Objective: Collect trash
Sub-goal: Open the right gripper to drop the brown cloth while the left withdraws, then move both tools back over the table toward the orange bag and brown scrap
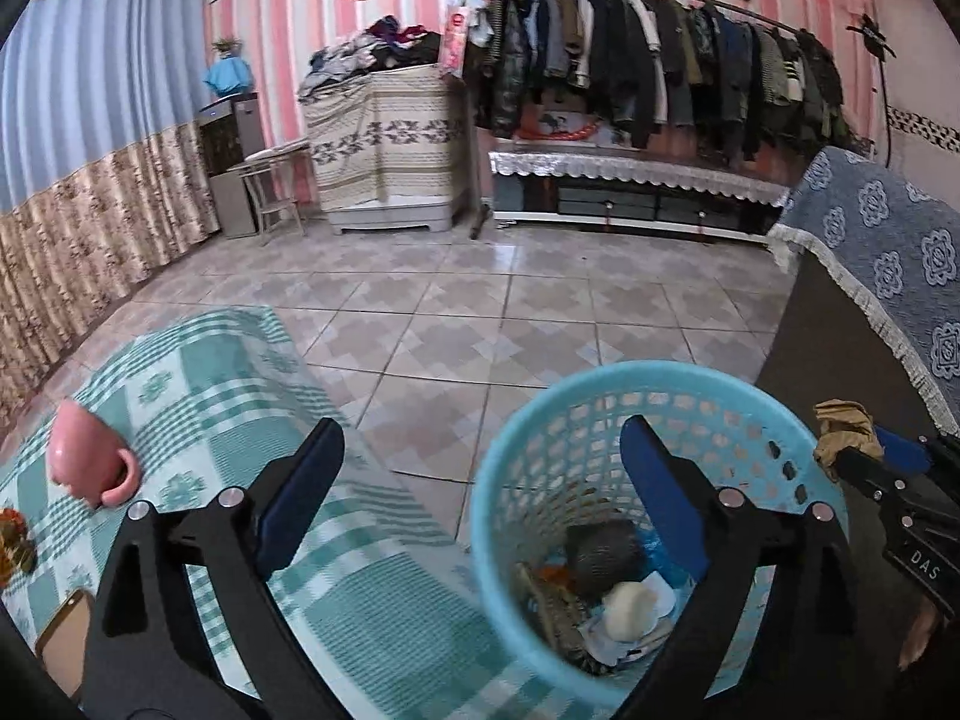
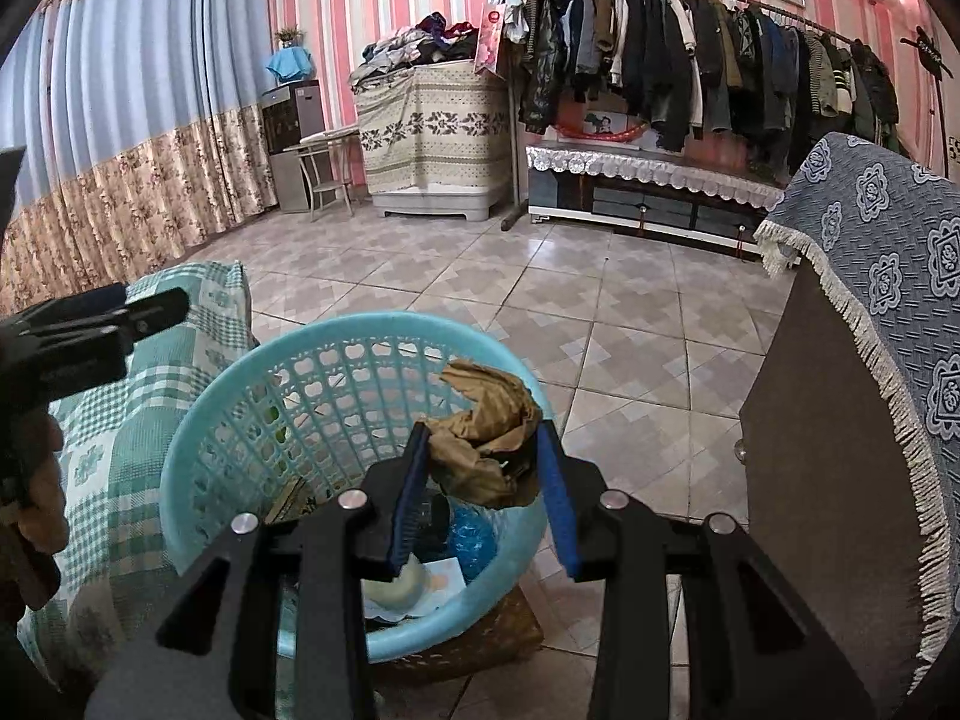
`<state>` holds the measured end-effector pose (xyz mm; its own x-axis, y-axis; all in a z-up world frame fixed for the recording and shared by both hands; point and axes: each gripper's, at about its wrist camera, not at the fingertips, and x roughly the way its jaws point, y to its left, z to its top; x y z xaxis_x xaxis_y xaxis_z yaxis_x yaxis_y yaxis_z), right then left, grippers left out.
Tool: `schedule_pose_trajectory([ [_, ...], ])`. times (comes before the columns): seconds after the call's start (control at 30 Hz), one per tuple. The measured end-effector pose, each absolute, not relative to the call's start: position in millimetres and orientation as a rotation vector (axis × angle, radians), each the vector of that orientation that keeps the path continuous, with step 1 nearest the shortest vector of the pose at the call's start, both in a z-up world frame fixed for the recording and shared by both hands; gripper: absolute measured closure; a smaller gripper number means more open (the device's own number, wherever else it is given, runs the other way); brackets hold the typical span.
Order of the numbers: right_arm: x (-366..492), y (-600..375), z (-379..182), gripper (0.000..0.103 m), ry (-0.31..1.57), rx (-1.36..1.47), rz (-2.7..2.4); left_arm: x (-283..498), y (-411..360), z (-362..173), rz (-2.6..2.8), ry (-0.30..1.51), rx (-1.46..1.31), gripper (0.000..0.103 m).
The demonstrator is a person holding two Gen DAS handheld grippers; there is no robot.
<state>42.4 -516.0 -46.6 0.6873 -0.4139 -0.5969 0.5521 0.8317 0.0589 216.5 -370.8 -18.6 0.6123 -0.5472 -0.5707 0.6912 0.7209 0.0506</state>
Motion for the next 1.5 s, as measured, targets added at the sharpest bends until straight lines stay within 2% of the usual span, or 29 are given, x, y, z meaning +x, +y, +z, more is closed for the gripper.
schedule_pose_trajectory([
  [0.53, 102, -487, -58, 0.064, 0.636, 0.24, -0.518, 230, -278, -8, -0.583, 0.559, 0.209, 0.009],
  [0.57, 104, -485, -58, 0.062, 0.633, 0.239, -0.52, 230, -274, -8, -0.577, 0.557, 0.208, 0.009],
  [0.6, 105, -482, -57, 0.054, 0.631, 0.235, -0.521, 230, -266, -6, -0.566, 0.551, 0.206, 0.009],
  [0.63, 106, -480, -55, 0.041, 0.628, 0.226, -0.526, 231, -261, -5, -0.56, 0.549, 0.204, 0.009],
  [0.7, 106, -473, -50, 0.025, 0.61, 0.205, -0.537, 232, -249, -2, -0.541, 0.547, 0.193, 0.009],
  [0.83, 103, -460, -42, 0.011, 0.59, 0.16, -0.547, 236, -223, 2, -0.503, 0.542, 0.159, 0.007],
  [0.93, 102, -451, -36, 0.008, 0.58, 0.143, -0.557, 237, -201, 5, -0.47, 0.538, 0.137, 0.007],
  [1.5, 136, -352, -8, 0.006, 0.542, 0.058, -0.403, 238, -46, -7, -0.212, 0.535, 0.079, 0.005],
])
